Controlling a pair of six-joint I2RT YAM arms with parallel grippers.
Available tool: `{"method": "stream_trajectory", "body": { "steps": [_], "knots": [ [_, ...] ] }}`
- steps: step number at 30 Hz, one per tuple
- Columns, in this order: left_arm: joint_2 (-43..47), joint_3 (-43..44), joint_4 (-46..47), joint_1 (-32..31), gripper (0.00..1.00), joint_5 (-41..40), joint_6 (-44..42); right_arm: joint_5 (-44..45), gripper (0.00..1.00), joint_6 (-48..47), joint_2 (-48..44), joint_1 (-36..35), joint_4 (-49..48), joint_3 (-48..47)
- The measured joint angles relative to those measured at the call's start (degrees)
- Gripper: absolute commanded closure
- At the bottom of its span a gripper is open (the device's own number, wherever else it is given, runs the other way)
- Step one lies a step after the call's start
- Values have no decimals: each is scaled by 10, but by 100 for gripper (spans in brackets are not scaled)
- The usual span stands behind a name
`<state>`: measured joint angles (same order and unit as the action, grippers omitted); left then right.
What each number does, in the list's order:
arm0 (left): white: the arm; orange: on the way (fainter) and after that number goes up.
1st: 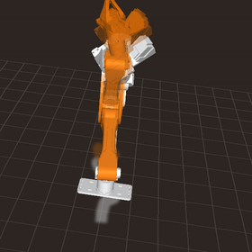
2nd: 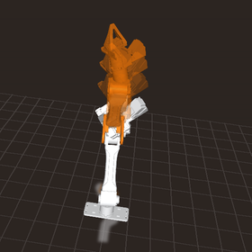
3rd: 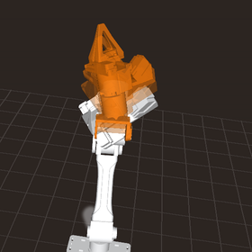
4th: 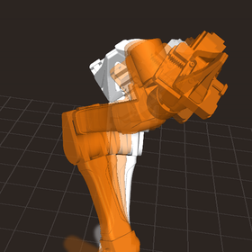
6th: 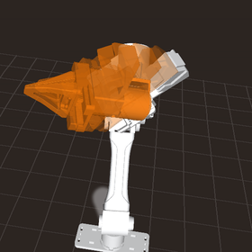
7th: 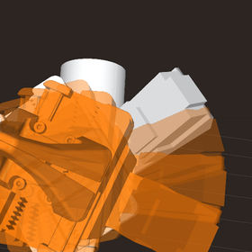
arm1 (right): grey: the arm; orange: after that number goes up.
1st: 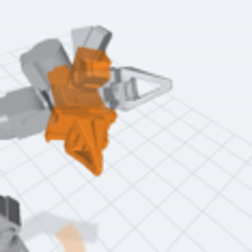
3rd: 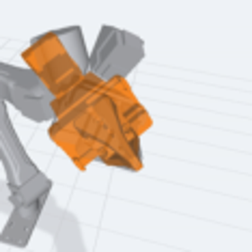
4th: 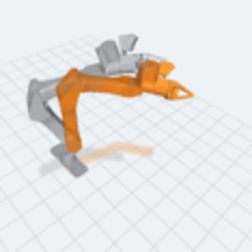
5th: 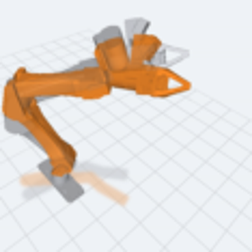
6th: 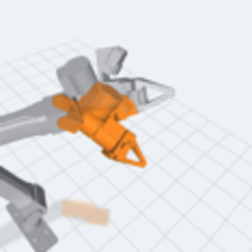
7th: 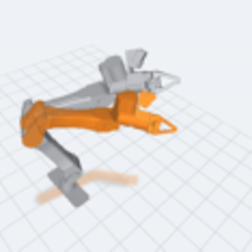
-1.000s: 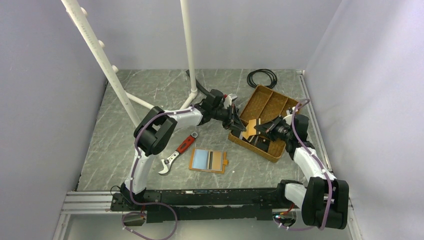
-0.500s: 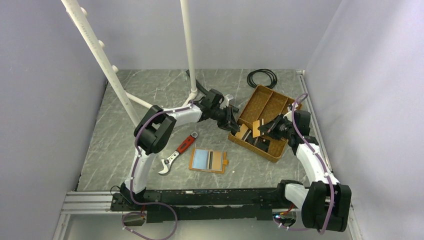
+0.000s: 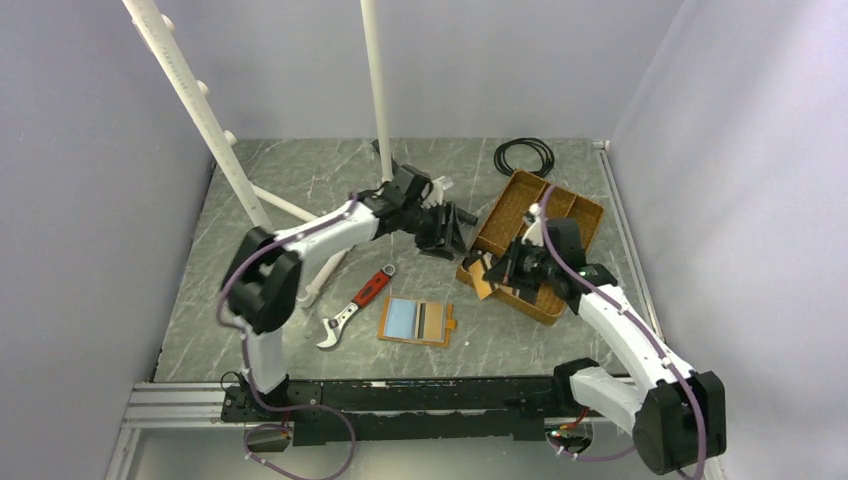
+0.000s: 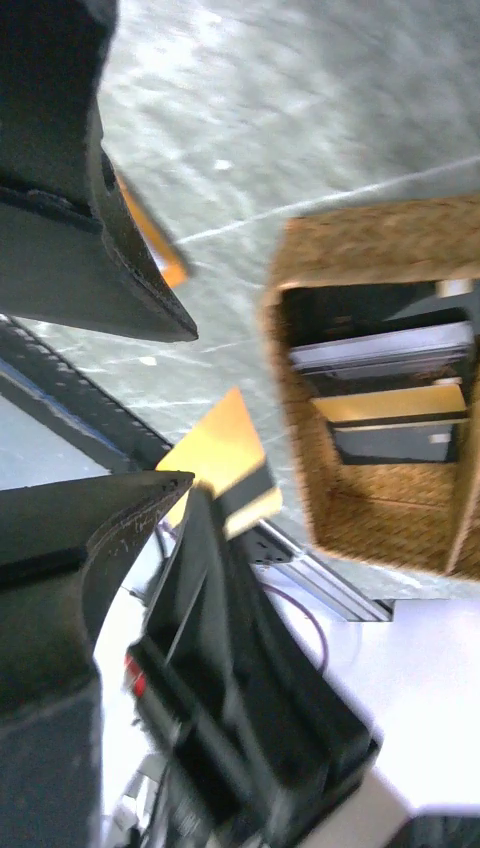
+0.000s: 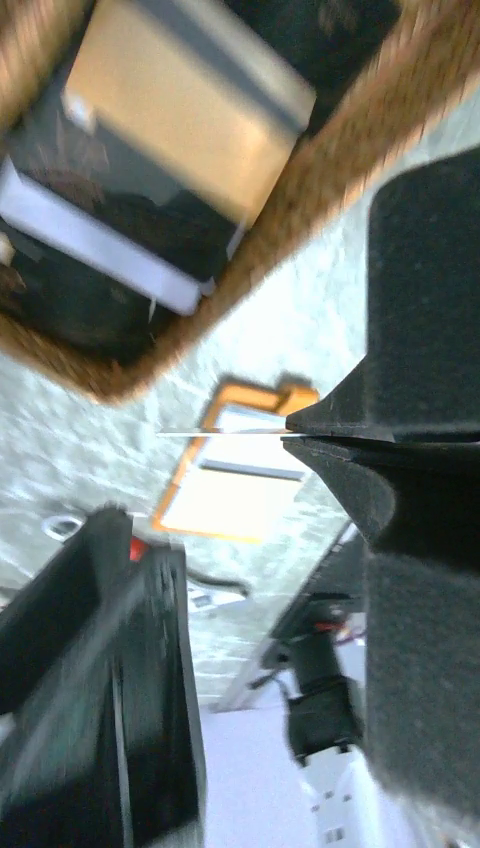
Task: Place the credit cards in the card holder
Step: Insert the credit card into the card holder.
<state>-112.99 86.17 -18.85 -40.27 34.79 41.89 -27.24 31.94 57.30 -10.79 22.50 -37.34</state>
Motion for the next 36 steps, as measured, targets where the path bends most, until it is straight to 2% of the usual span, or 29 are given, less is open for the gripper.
{"method": "stream_trajectory", "body": {
  "steps": [6,9,14,18,26,36],
  "knots": [
    [217,-145,-41,6,42,-37,-33,-3,100,59,42,-145,-75,31],
    [285,-227,-46,5,51,-52,-35,-12,100,98,94,-200,-137,55],
    [262,-311,-58,8,82,-94,-32,-25,100,146,197,-243,-235,59],
    [229,-348,-66,13,94,-139,-33,-33,100,177,253,-257,-302,63],
    [220,-357,-61,18,99,-185,-33,-24,100,198,257,-262,-332,87],
    [220,-389,-24,18,100,-174,-20,-17,100,216,246,-262,-362,120]
  ]
}}
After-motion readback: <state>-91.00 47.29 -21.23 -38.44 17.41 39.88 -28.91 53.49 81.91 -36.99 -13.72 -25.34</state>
